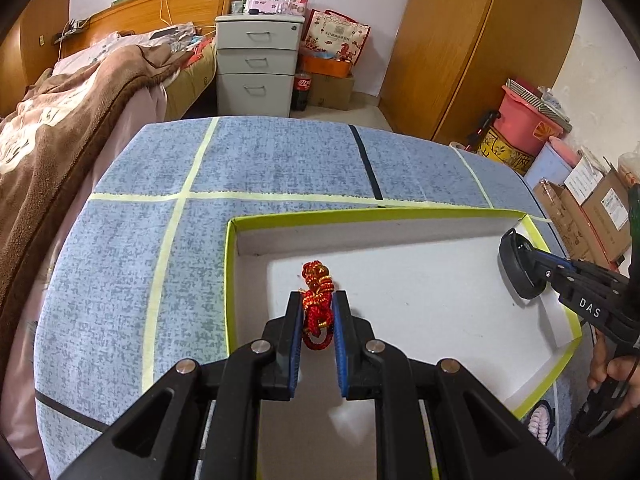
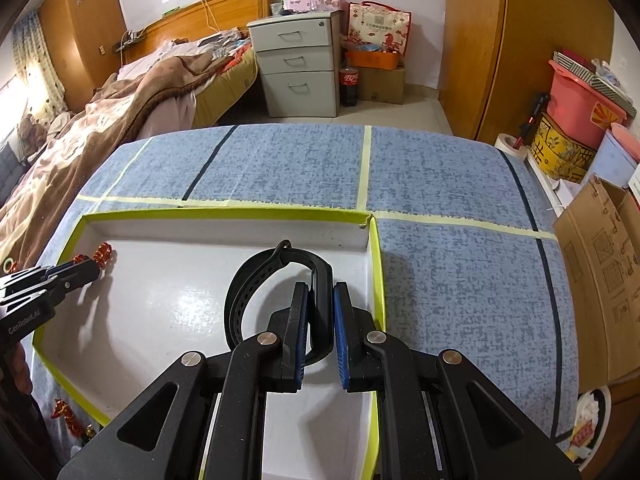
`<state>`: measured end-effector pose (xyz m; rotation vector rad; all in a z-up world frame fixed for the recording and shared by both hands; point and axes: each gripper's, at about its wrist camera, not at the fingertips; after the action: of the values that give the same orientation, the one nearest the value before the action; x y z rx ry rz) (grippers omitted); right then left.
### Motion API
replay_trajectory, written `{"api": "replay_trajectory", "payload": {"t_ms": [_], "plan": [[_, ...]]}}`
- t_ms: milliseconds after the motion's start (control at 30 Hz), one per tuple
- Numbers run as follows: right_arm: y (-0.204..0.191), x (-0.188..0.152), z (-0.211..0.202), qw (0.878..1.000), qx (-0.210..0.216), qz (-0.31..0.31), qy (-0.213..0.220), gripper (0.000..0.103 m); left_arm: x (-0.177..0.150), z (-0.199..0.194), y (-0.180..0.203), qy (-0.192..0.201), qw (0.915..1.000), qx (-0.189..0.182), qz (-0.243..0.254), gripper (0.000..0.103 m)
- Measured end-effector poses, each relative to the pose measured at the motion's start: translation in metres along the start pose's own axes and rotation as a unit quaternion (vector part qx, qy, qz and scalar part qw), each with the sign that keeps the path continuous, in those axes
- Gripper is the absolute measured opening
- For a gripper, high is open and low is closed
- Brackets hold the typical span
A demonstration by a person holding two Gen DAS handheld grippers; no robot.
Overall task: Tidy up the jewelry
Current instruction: 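Carry the ornament and band into the green box while both grippers open, then withdraw both grippers from the box back toward the jewelry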
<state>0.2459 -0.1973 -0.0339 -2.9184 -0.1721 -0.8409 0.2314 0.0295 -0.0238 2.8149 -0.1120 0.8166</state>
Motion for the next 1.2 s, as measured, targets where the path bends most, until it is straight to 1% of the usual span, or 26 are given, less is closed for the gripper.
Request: {"api": "replay_trajectory", "payload": {"t_ms": [233,333,400,667,733,767,800,833,867,1033,1200], "plan": [[-0.002,0.003,0.004,1.000,0.000,-0.001,-0.005,0.013,0.001,0.001,0.002,0.000,1.0000,0.004,0.001,0.016],[-0.003,0.003,0.005,1.000,-0.003,-0.002,-0.005,0.013,0.001,0.001,0.002,0.001,1.0000,0.007,0.003,0.017],[-0.004,0.003,0.006,1.000,-0.003,-0.003,-0.006,0.014,0.001,0.001,0.002,0.001,1.0000,0.004,0.002,0.021],[-0.004,0.002,0.006,1.000,-0.003,-0.002,-0.004,0.015,0.002,0.001,0.003,0.001,1.0000,-0.003,0.007,0.029],[-0.005,0.002,0.005,1.000,0.000,-0.002,-0.003,0.021,0.002,0.001,0.003,0.002,0.9999,-0.007,0.007,0.032],[-0.005,0.002,0.004,1.000,0.001,-0.001,-0.001,0.023,0.001,-0.001,0.004,0.004,0.9999,-0.008,0.008,0.035],[-0.005,0.001,0.003,1.000,0.003,-0.001,0.002,0.031,0.001,-0.002,0.005,0.006,0.9999,-0.009,0.010,0.040],[-0.006,-0.001,0.000,1.000,0.004,0.000,0.005,0.037,0.000,-0.004,0.006,0.008,0.9999,-0.010,0.010,0.043],[-0.006,-0.001,-0.002,1.000,0.007,0.000,0.008,0.038,0.000,-0.006,0.006,0.009,0.9999,-0.010,0.011,0.046],[-0.008,-0.005,-0.020,1.000,0.016,0.001,0.027,0.038,-0.005,-0.022,0.005,0.024,0.9997,-0.007,0.004,0.048],[-0.009,-0.014,-0.041,0.999,0.024,0.006,0.043,0.038,-0.016,-0.047,0.009,0.045,0.9988,-0.015,0.011,0.051]]}}
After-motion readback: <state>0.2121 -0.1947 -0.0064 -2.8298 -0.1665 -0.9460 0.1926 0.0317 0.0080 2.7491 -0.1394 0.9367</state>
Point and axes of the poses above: each gripper's, at about its wrist camera, not at the fingertips, and z roughly the way its jaws point, y to its right, x to its top, and after that the axes turned 3 degrees about -y, right-handed
